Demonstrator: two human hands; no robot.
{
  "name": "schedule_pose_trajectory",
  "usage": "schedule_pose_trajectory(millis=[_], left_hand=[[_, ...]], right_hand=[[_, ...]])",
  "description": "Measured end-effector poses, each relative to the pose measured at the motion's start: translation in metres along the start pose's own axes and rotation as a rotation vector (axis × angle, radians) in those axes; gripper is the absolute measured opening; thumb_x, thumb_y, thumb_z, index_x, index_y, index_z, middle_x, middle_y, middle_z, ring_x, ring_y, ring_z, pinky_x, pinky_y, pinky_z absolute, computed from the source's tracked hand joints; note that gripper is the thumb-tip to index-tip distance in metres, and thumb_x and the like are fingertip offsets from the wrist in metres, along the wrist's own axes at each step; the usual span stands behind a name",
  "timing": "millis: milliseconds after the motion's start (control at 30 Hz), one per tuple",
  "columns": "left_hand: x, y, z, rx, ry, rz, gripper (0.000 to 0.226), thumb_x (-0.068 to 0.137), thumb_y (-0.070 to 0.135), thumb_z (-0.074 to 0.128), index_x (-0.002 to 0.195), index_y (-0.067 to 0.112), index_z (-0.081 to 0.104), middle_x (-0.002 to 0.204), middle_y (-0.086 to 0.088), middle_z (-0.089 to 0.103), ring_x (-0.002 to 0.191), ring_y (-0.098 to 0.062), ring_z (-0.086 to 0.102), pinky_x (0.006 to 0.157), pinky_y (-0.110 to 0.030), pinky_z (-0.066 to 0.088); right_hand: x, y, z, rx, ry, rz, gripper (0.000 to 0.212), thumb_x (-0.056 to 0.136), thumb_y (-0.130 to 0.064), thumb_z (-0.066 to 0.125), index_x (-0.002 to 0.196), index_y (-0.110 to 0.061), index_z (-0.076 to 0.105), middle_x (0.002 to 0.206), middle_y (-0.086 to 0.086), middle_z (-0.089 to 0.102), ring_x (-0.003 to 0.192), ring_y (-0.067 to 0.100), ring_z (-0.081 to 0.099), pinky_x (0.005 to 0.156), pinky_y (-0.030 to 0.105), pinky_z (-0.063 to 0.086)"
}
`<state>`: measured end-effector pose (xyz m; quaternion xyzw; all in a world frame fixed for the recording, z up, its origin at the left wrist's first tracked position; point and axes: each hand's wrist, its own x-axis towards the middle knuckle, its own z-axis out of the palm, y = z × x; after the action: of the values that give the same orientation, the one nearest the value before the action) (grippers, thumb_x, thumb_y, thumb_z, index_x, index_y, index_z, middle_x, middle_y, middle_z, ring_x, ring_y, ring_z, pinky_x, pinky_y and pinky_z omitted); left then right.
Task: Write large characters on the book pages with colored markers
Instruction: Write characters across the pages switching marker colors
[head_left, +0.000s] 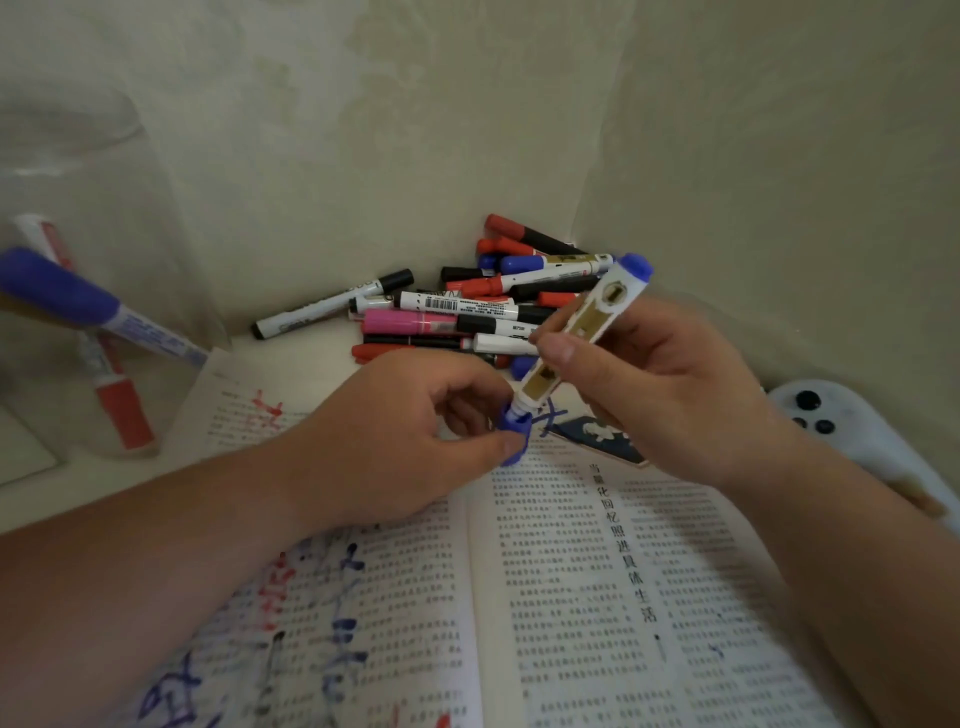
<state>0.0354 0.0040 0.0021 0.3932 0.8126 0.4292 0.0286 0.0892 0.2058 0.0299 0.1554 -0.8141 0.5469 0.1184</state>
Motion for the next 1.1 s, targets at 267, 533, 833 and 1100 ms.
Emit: schedule_pose_trajectory(millis=[267, 533, 833, 1100], left_hand=[[0.001, 0.0, 0.003, 0.028, -0.027, -0.035, 0.016, 0.079, 0.042, 0.074, 0.093, 0.039, 0.068, 0.091, 0.031, 0.065, 0.089, 0.005, 0.063, 0.072, -0.008, 0.046], [0.001, 0.003, 0.002, 0.049, -0.057, 0.0, 0.011, 0.08, 0.041, 0.071, 0.089, 0.042, 0.065, 0.09, 0.033, 0.062, 0.088, -0.002, 0.062, 0.071, -0.015, 0.05], [0.001, 0.001, 0.002, 0.032, -0.06, -0.016, 0.012, 0.081, 0.041, 0.073, 0.091, 0.042, 0.066, 0.093, 0.029, 0.064, 0.089, 0.0, 0.063, 0.076, -0.018, 0.051], [0.002, 0.002, 0.001, 0.027, -0.074, -0.032, 0.016, 0.081, 0.039, 0.076, 0.076, 0.045, 0.061, 0.083, 0.034, 0.063, 0.082, 0.005, 0.06, 0.068, -0.01, 0.045]], right_hand=[[0.0, 0.0, 0.001, -0.117, 0.037, -0.087, 0.061, 0.086, -0.025, 0.076, 0.139, -0.029, 0.047, 0.097, 0.015, 0.07, 0.083, 0.038, 0.066, 0.072, 0.06, 0.056], [-0.005, -0.005, 0.002, -0.152, -0.009, -0.136, 0.075, 0.089, -0.015, 0.07, 0.148, -0.04, 0.032, 0.107, 0.016, 0.068, 0.089, 0.045, 0.067, 0.073, 0.06, 0.056], [-0.002, 0.006, 0.004, -0.238, 0.045, -0.223, 0.072, 0.086, -0.007, 0.078, 0.143, -0.034, 0.043, 0.106, 0.003, 0.07, 0.078, 0.031, 0.066, 0.057, 0.048, 0.053], [-0.001, 0.009, 0.007, -0.039, 0.166, -0.316, 0.03, 0.097, -0.014, 0.06, 0.126, -0.013, 0.057, 0.082, 0.025, 0.063, 0.063, 0.038, 0.058, 0.055, 0.042, 0.048]])
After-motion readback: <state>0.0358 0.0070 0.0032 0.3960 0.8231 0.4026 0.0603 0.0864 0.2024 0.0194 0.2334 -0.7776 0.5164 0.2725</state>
